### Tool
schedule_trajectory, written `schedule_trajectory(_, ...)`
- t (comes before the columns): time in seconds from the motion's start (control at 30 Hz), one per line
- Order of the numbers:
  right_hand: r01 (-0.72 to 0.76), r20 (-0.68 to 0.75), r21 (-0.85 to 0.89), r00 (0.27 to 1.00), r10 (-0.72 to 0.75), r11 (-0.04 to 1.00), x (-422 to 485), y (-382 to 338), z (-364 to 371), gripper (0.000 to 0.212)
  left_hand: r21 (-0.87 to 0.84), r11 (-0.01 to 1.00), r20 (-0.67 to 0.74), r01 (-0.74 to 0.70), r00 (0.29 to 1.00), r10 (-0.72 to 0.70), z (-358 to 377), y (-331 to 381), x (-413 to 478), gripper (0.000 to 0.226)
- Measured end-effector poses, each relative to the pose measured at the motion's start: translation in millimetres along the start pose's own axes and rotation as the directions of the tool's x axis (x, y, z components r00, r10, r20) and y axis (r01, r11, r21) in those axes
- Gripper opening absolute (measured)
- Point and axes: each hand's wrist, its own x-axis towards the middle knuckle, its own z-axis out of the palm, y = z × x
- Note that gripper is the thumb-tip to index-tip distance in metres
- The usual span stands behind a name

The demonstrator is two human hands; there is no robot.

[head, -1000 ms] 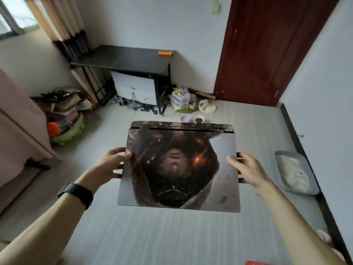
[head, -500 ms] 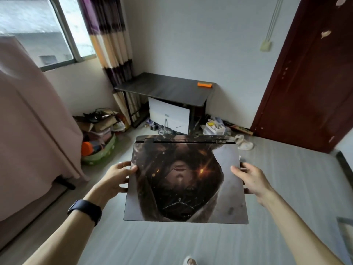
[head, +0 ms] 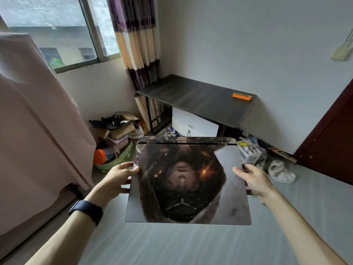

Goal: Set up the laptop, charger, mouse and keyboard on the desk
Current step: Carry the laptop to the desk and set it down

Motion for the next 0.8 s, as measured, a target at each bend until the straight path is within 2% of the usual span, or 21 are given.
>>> schedule_trajectory(0.23, -0.075, -0.016, -0.005, 0.997, 0.075, 0.997, 172.9, -30.1, 47.7, 0.020, -0.011, 1.000, 0.041, 0.024, 0.999, -0.023, -11.5, 66.6, 174.8, 0.036)
schedule_trajectory(0.33, -0.091, -0.076, -0.014, 0.993, 0.090, 0.996, 250.2, -50.9, 65.6, 0.020, 0.059, 0.998, 0.033, 0.014, 0.999, -0.016, -15.0, 110.6, 268.7, 0.032)
schedule_trajectory(0.47, -0.075, -0.156, -0.001, 0.985, 0.074, 0.997, 337.1, -83.1, 79.4, 0.019, 0.119, 0.993, 0.049, -0.022, 0.999, 0.016, -11.4, 173.6, 375.3, 0.037)
schedule_trajectory(0.6, -0.124, -0.228, 0.028, 0.965, 0.127, 0.992, 410.2, -97.5, 84.1, 0.018, 0.181, 0.983, 0.113, -0.020, 0.994, 0.000, 4.8, 225.9, 461.3, 0.037)
schedule_trajectory(0.8, -0.186, -0.289, 0.045, 0.938, 0.191, 0.981, 543.4, -111.9, 88.2, 0.023, 0.194, 0.980, 0.107, -0.033, 0.994, 0.012, 49.4, 291.6, 602.8, 0.026)
